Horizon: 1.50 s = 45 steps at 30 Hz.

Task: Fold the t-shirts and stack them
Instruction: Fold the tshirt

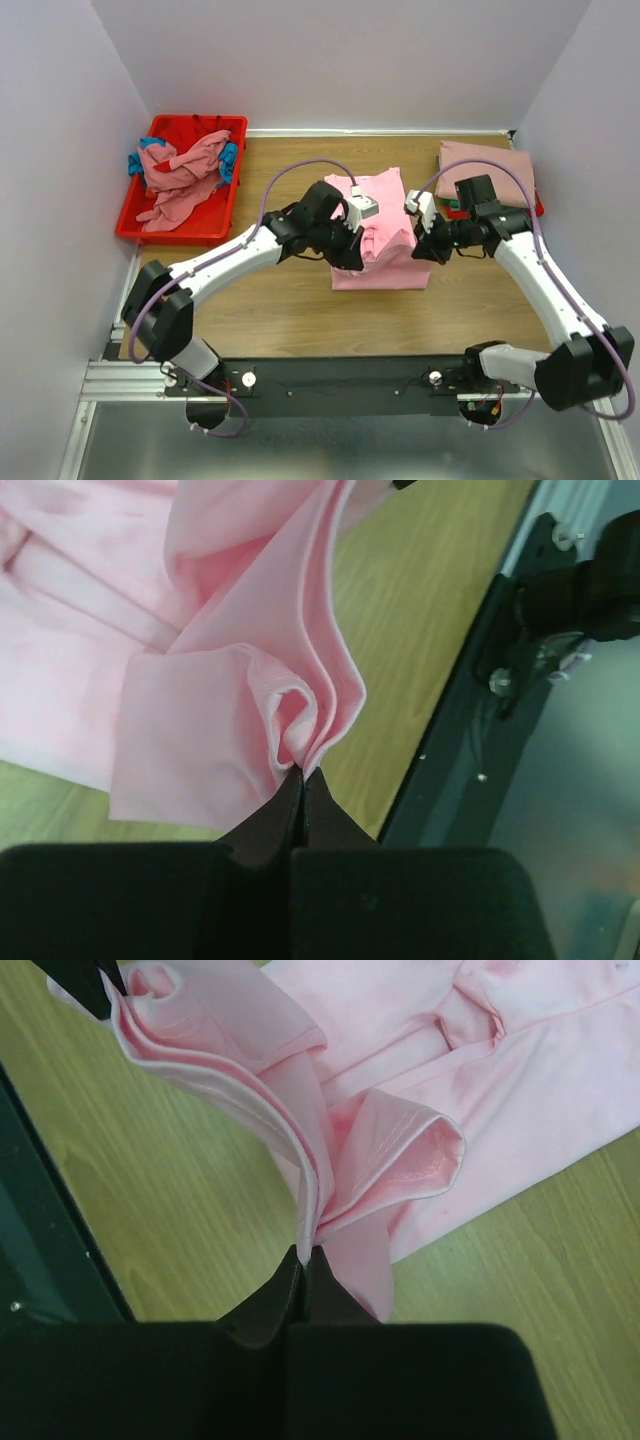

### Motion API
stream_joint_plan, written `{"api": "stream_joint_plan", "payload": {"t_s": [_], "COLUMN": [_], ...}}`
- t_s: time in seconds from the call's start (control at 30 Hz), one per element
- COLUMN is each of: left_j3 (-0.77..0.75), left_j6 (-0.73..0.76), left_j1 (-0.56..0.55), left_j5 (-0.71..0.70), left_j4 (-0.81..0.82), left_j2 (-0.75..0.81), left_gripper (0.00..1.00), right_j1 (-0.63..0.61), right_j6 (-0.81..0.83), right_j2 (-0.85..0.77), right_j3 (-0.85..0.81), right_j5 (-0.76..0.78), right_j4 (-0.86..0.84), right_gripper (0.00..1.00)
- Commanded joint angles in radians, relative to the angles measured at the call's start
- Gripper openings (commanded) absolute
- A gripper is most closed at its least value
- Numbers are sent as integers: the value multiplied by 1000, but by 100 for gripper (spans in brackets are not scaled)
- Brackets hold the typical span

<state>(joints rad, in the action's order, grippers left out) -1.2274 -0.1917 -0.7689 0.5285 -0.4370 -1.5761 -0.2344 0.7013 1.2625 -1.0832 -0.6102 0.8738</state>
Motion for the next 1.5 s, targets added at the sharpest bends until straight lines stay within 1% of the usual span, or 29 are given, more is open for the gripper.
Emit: {"api": "stream_joint_plan", "payload": {"t_s": [0.0,0.1,0.13,0.33,0.5,0.6,0.77,1.07,1.17,1.3,1.47], "left_j3": [80,124,135,236,269,260,195,79,60,65,135], "left_j6": [-90,-141,-141,-212,-229,-221,-183,-86,-66,-55,-71], "left_j1": [-35,-85,-95,-147,-171,-171,-167,-129,-125,-124,-125], "left_j5": [-12,-39,-45,-65,-88,-131,-195,-235,-234,-213,-147], "left_j4": [58,76,76,109,119,106,60,-34,-49,-51,-16], "left_j2": [94,157,169,241,258,248,203,81,56,60,119], "left_gripper": [0,0,0,0,0,0,0,0,0,0,0], "right_j1": [0,0,0,1,0,0,0,0,0,0,-17], "right_j6": [47,66,66,104,130,135,150,194,198,208,265], "right_j2": [-109,-178,-178,-259,-239,-221,-186,-98,-80,-80,-77], "right_j3": [52,101,109,117,120,126,118,68,52,46,37], "right_j5": [-40,-52,-57,-91,-91,-83,-74,-48,-40,-37,-68], "right_j4": [94,129,137,169,180,163,145,145,146,151,234], "right_gripper": [0,1,1,0,0,0,1,1,1,0,0]}}
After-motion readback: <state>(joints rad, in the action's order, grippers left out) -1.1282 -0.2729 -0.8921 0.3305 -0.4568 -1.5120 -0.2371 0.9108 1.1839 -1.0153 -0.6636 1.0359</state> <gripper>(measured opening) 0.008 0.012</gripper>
